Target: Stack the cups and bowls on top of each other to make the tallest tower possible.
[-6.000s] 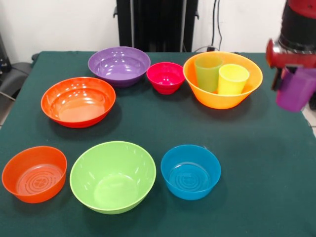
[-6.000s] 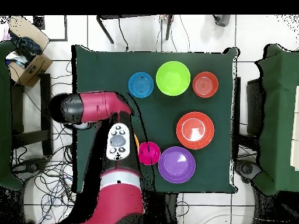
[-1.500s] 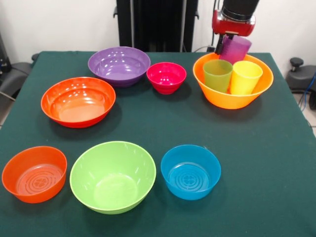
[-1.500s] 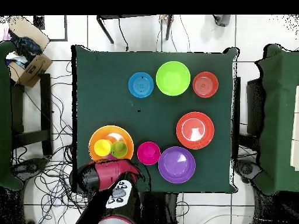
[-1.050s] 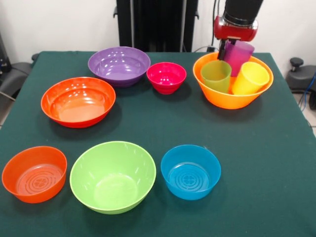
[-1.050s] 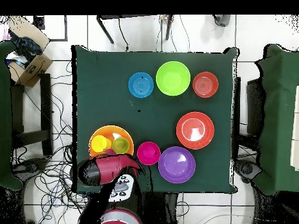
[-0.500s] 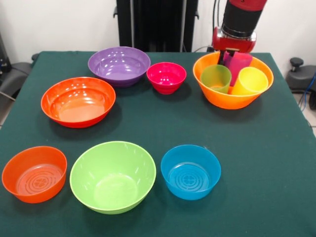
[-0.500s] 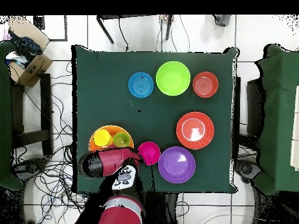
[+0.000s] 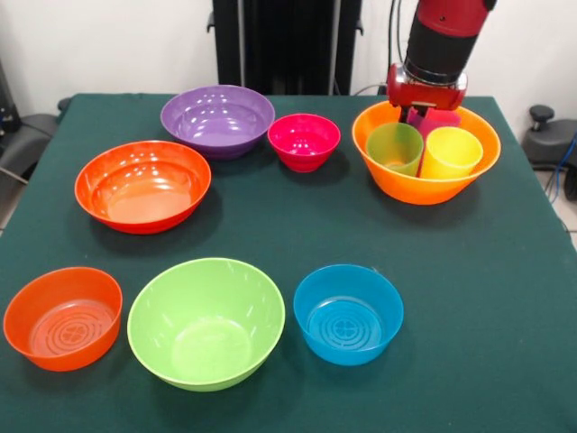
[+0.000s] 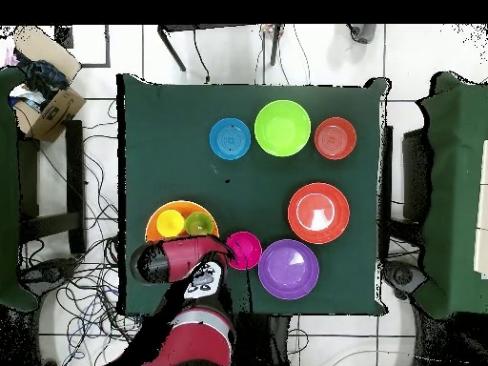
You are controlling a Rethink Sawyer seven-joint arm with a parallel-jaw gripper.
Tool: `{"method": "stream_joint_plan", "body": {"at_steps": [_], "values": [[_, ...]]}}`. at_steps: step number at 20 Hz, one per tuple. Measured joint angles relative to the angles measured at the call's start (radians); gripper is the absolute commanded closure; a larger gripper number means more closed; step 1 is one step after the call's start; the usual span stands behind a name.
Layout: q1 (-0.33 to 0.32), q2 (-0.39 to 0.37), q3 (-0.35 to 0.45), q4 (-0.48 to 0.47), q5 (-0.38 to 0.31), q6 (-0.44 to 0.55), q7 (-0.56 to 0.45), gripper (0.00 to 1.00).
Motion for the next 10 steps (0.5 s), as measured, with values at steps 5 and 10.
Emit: {"method": "stream_joint_plan", "body": {"at_steps": [5,10], "values": [[0.0,0.003,0.0,-0.005,0.0,0.006,0.0,1.0],[-0.001,0.003,0.0,-0.012,0.001,0.015,0.0,0.0]]}}
